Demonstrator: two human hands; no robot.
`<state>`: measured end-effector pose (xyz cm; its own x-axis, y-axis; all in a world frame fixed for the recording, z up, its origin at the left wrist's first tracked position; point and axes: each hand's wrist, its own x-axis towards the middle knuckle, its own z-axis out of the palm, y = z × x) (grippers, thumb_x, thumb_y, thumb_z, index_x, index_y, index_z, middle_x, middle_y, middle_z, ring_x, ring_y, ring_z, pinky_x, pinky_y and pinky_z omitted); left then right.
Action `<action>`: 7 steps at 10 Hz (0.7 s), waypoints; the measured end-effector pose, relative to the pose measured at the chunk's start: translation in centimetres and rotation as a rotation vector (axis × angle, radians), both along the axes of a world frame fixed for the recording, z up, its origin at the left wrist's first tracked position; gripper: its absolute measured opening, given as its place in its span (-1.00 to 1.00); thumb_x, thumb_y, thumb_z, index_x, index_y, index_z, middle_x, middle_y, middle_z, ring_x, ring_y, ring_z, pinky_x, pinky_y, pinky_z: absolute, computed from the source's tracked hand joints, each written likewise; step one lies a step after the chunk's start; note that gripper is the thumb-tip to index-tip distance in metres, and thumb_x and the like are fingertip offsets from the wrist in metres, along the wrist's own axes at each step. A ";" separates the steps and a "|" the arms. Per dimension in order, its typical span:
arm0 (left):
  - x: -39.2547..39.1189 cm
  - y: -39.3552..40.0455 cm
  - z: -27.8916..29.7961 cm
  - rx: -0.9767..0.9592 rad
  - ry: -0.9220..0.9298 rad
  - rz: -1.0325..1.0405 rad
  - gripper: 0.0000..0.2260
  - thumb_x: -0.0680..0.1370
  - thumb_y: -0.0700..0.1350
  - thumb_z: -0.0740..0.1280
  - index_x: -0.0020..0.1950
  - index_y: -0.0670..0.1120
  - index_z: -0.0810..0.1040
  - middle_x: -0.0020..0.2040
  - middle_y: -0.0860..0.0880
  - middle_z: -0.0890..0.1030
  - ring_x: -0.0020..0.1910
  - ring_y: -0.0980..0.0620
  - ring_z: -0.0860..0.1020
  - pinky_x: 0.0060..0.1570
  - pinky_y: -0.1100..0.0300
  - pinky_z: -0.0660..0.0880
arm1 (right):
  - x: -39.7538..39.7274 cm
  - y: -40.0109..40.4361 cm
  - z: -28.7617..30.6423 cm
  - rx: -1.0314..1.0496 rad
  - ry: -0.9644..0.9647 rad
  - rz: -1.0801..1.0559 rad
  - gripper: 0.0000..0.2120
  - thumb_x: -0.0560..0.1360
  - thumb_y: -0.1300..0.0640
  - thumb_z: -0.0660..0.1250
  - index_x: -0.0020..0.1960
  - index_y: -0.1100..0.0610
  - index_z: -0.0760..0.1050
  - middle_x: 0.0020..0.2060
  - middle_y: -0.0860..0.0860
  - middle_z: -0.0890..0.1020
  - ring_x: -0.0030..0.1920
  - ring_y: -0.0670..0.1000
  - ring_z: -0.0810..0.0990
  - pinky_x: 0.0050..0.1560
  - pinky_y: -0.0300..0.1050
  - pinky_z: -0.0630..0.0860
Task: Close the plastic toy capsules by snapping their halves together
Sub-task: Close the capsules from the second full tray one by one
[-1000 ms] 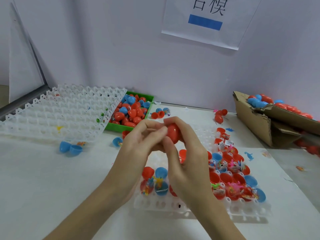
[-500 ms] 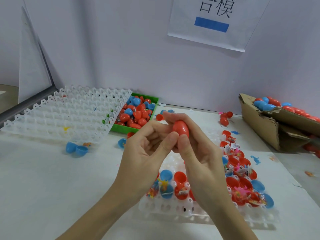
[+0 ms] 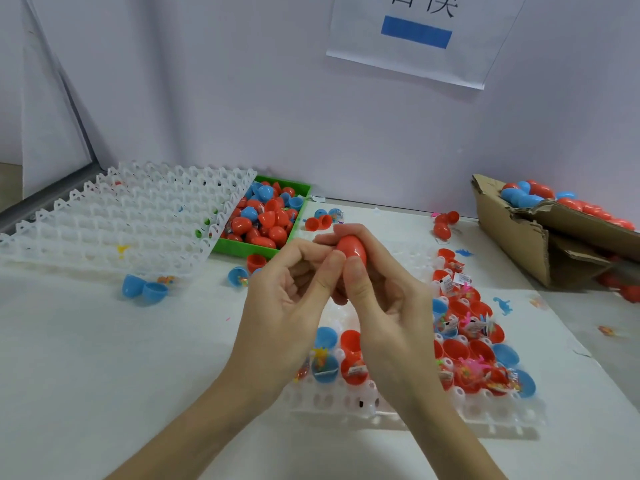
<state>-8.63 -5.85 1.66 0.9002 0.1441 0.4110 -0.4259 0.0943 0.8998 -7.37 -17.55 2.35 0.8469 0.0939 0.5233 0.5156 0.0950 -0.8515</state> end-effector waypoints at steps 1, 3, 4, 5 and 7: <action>0.8 1.2 0.8 -0.078 0.165 -0.178 -0.65 0.56 0.11 0.37 0.05 -0.16 0.72 -0.05 -0.21 0.72 -0.03 -0.10 0.71 0.11 0.07 0.65 | 0.6 -0.6 0.1 -0.131 0.008 -0.060 -0.73 0.57 0.18 0.43 0.20 -0.11 0.62 0.04 -0.20 0.68 0.06 -0.16 0.65 0.17 -0.09 0.61; 2.0 2.8 0.8 -0.134 0.353 -0.387 -0.65 0.57 0.05 0.39 0.12 -0.22 0.73 -0.02 -0.22 0.73 -0.01 -0.11 0.72 0.03 0.16 0.64 | 0.6 -0.9 0.0 -0.441 -0.097 -0.108 -0.57 0.51 0.28 0.47 0.37 0.18 0.53 0.23 0.05 0.60 0.17 -0.04 0.58 0.19 -0.13 0.55; 2.2 3.4 0.5 -0.293 0.404 -0.557 -0.62 0.65 0.02 0.28 0.18 -0.25 0.71 0.05 -0.26 0.72 0.04 -0.16 0.72 0.07 0.14 0.63 | 0.7 -1.0 0.1 -0.353 -0.037 -0.058 -0.58 0.53 0.18 0.48 0.37 0.11 0.53 0.20 -0.03 0.63 0.10 -0.19 0.58 0.15 -0.22 0.56; 2.1 3.2 0.5 -0.371 0.409 -0.687 -0.58 0.68 0.05 0.22 0.27 -0.24 0.67 0.21 -0.31 0.67 0.23 -0.19 0.67 0.19 0.12 0.60 | 0.8 -1.1 0.2 -0.269 0.006 -0.012 -0.59 0.52 0.21 0.50 0.32 -0.03 0.56 0.07 -0.20 0.68 0.08 -0.16 0.65 0.12 -0.20 0.60; 1.9 2.7 1.0 -0.432 0.361 -0.830 -0.49 0.68 0.15 0.26 0.34 -0.27 0.61 0.34 -0.31 0.60 0.39 -0.20 0.57 0.29 0.10 0.55 | 0.6 -1.1 0.3 -0.147 0.004 0.071 -0.58 0.52 0.24 0.50 0.27 -0.14 0.56 0.07 -0.26 0.70 0.14 -0.09 0.69 0.07 -0.18 0.64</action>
